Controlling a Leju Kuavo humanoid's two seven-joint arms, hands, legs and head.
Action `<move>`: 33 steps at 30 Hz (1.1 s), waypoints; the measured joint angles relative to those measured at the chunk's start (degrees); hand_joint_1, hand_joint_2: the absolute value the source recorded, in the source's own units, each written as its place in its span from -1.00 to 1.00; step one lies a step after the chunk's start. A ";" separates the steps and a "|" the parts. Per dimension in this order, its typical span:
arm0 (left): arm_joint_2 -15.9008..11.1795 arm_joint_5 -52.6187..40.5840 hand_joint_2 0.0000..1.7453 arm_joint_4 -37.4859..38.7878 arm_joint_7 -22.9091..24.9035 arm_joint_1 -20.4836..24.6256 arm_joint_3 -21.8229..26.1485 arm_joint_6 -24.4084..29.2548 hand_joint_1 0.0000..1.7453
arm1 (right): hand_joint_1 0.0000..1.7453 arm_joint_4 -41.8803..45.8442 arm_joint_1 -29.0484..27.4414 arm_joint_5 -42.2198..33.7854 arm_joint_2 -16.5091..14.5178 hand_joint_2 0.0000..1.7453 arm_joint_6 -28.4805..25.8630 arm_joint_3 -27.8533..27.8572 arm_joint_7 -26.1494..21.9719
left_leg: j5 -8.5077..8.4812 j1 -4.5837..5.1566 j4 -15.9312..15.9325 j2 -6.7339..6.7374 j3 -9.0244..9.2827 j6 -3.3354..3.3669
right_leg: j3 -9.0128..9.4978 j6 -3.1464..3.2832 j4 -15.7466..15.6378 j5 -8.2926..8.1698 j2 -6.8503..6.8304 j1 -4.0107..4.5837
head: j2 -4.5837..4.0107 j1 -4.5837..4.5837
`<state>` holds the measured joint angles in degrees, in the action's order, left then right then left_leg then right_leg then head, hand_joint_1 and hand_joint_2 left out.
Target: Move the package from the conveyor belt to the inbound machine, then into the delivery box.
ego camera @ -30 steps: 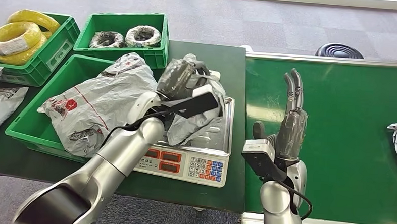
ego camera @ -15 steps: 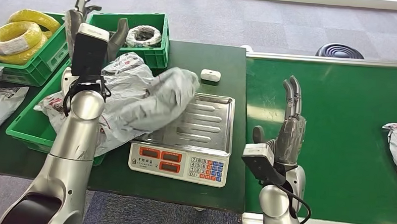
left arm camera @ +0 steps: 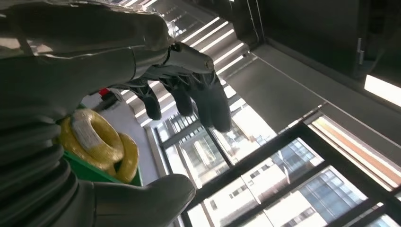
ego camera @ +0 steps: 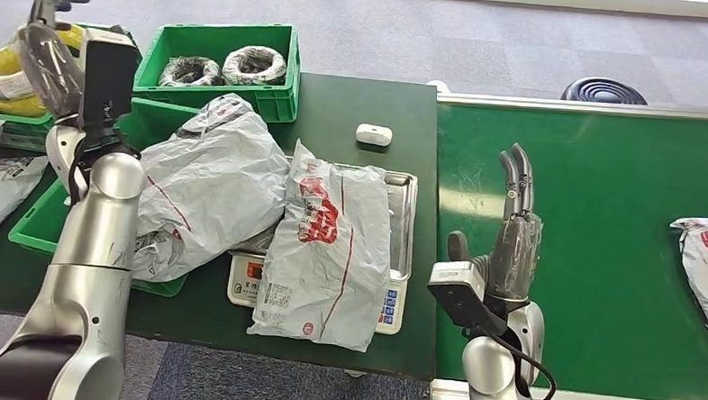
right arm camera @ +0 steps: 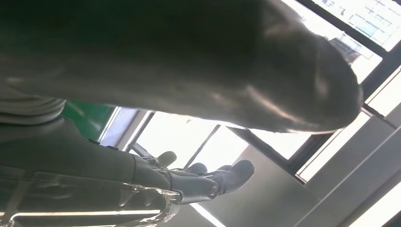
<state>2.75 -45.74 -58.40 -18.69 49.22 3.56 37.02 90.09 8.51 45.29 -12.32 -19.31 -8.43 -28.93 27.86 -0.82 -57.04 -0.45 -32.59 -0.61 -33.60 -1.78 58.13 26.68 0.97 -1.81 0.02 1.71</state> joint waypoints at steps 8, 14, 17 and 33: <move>-1.69 -2.24 1.00 11.29 -4.83 0.52 4.26 -2.32 -1.00 | -1.00 0.00 -0.09 -0.17 0.02 -1.00 -0.30 -0.19 0.16 | -0.05 -0.06 -0.02 -0.16 -0.05 -0.06 | 0.06 0.03 0.03 0.01 -0.16 0.04 | 0.00 -0.04; -1.40 -4.10 1.00 12.84 -3.97 0.51 4.03 -4.84 -1.00 | -1.00 -0.01 -0.09 -0.38 0.02 -1.00 -0.26 -0.19 0.19 | -0.05 -0.06 -0.03 -0.17 -0.05 -0.06 | 0.01 0.04 -0.01 -0.01 -0.14 0.04 | 0.00 -0.02; -0.31 -9.44 1.00 12.31 -3.80 0.21 1.55 -13.28 -1.00 | -1.00 -0.04 -0.02 -0.59 0.02 -1.00 0.55 -0.13 0.15 | -0.05 -0.06 -0.03 -0.24 -0.05 -0.06 | 0.00 0.04 -0.02 0.00 -0.22 0.05 | 0.00 -0.01; 11.25 -23.66 1.00 27.90 -4.93 0.02 -31.86 -32.21 -1.00 | -1.00 -1.45 2.17 0.16 -0.62 -1.00 4.63 0.79 -0.82 | -0.01 -0.04 -0.02 -0.24 -0.06 -0.02 | 0.10 0.02 -0.07 -0.01 -0.24 0.04 | 0.00 -0.01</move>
<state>14.00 -69.39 -30.51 -23.62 49.24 -28.29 4.81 88.65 10.68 45.46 -12.94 -14.67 -7.63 -29.75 27.85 -0.86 -57.06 -0.68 -32.65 -0.63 -33.51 -1.76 58.06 26.67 0.73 -1.78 0.02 1.70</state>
